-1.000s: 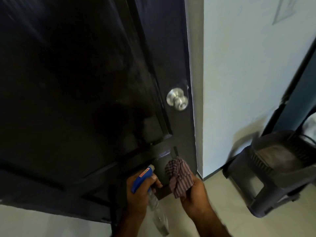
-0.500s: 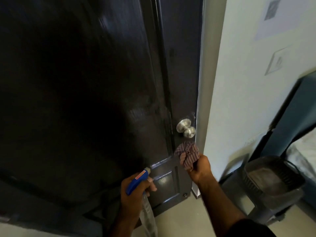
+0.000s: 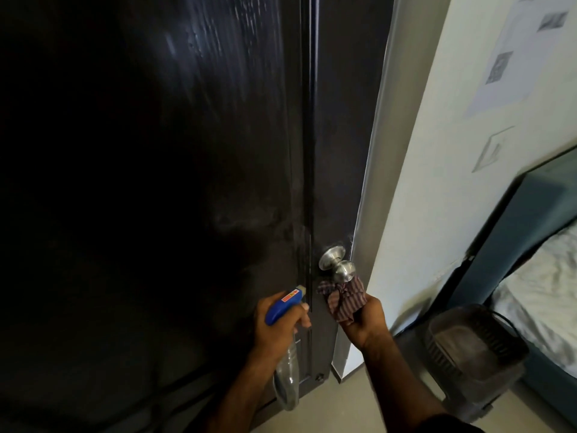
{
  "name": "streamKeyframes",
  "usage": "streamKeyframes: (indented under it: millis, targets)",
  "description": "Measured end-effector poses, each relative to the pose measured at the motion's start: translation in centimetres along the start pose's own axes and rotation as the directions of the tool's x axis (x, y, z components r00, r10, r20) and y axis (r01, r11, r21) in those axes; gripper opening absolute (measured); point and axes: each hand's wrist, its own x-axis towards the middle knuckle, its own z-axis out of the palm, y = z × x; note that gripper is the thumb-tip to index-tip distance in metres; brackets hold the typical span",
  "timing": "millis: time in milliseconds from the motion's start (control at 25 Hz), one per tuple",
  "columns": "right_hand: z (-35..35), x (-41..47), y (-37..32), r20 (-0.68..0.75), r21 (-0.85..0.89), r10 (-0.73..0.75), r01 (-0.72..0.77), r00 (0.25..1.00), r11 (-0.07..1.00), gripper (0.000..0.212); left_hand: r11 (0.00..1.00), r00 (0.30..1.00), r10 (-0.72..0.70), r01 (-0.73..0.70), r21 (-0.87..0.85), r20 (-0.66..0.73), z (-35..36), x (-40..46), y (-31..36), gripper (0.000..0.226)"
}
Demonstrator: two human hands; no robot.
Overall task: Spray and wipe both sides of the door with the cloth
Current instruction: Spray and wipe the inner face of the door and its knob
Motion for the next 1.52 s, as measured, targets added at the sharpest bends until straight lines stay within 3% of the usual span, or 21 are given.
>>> streamKeyframes:
  millis: [120,240,440,640,720,880,1000,1240,1520]
  targets:
    - [0.0,1.5,-0.6,0.105,-0.022,0.064,-0.062,0.992,0.998,0.055,1.0,0.999,0.0,0.0,0.014,-0.037,-0.1,1.3,-0.3,0.011]
    - [-0.4,2.2,-1.7,0.208,-0.084,0.13,-0.115,0.969,0.99,0.062,0.998,0.996,0.023,-0.018,0.059,-0.086,0.7,2.0,0.0,0.019]
    - [0.4,1.5,-3.3,0.238,-0.182,0.253,-0.213,0.938,0.96,0.061,1.0,0.992,0.004,0.0,0.03,-0.128,4.1,2.5,0.0,0.024]
    - [-0.1,-0.1,-4.1,0.22,-0.201,0.274,-0.231,0.936,0.952,0.057,1.0,0.992,0.016,-0.015,0.009,-0.122,5.7,1.1,-0.1,0.021]
    - [-0.8,-1.2,-4.3,0.224,-0.199,0.281,-0.238,0.933,0.95,0.059,1.0,0.993,0.027,-0.027,0.002,-0.117,5.7,-0.4,-0.1,0.031]
    - [-2.3,-5.6,-4.2,0.246,-0.195,0.238,-0.193,0.939,0.962,0.045,0.997,0.996,0.072,-0.071,0.03,-0.061,5.3,-3.7,0.5,0.035]
    - [-3.9,-9.5,-3.6,0.201,-0.194,0.164,-0.125,0.966,0.973,0.047,0.997,0.998,0.064,-0.065,0.047,0.015,5.0,-6.7,0.4,0.029]
    - [-8.6,-18.0,-0.3,0.136,-0.1,-0.009,0.023,0.991,0.995,0.049,0.997,0.981,0.074,-0.075,-0.002,0.181,3.8,-13.7,-0.2,0.04]
    - [-13.7,-27.7,3.6,0.088,0.009,-0.051,0.051,0.995,0.999,0.05,0.993,0.944,0.119,-0.108,-0.053,0.307,3.8,-22.2,0.8,0.042]
